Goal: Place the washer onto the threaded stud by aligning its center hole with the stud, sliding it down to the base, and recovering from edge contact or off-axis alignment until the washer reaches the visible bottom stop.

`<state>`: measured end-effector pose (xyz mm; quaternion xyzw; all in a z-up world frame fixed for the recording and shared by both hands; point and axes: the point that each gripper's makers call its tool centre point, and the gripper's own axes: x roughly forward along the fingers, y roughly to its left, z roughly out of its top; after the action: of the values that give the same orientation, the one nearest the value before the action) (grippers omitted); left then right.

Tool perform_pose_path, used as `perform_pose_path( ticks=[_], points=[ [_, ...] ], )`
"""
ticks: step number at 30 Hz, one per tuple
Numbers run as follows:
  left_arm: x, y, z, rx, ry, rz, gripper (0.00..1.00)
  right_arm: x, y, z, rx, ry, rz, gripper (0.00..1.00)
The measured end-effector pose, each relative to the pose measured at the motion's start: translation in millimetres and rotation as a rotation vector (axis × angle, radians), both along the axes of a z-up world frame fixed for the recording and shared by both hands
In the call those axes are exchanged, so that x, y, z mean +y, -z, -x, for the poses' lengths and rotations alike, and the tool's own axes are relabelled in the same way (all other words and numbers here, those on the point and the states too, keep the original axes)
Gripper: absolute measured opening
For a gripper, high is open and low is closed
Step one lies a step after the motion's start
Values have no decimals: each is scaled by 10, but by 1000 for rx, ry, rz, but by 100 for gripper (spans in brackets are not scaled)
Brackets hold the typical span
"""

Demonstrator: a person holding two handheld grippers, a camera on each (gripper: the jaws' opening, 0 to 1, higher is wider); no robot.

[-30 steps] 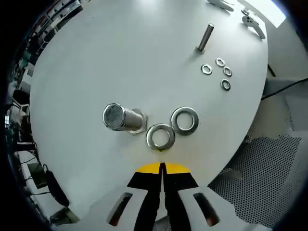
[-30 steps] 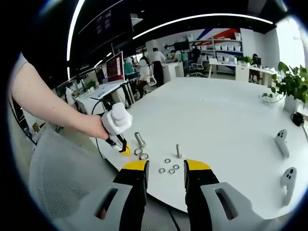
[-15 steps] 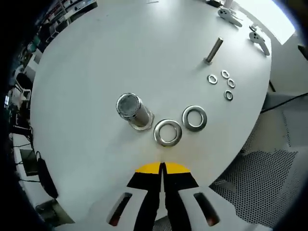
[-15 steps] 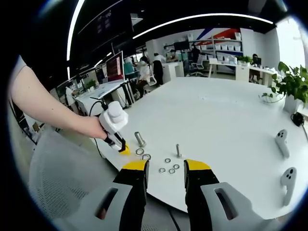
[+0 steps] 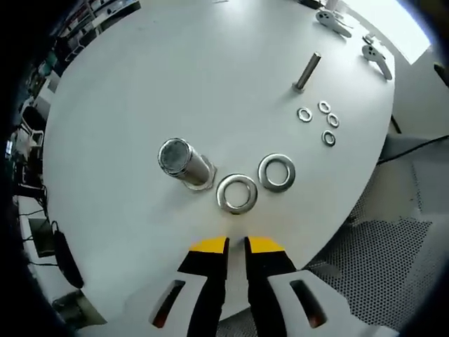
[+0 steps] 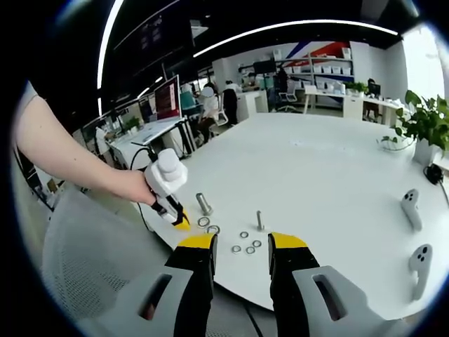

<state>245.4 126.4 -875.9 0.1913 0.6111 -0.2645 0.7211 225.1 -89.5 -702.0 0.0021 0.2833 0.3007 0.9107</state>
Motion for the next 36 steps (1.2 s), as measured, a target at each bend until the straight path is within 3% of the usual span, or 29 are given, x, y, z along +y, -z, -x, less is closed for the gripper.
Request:
perform_pose_path(
  ticks=[10, 14, 25, 36],
  points=[
    [-11, 5, -14, 27, -39, 9, 13, -26, -30, -20, -15, 14, -7, 31],
    [-58, -13, -12, 30, -63, 30, 19, -27, -35, -22, -17, 15, -8, 31],
    [-102, -61, -147, -26, -145, 63, 22, -35, -60, -38, -29, 21, -17, 31],
    [-148, -73, -314, -115, -143, 53, 21, -54, -78, -47, -35, 33, -23, 31]
  ],
)
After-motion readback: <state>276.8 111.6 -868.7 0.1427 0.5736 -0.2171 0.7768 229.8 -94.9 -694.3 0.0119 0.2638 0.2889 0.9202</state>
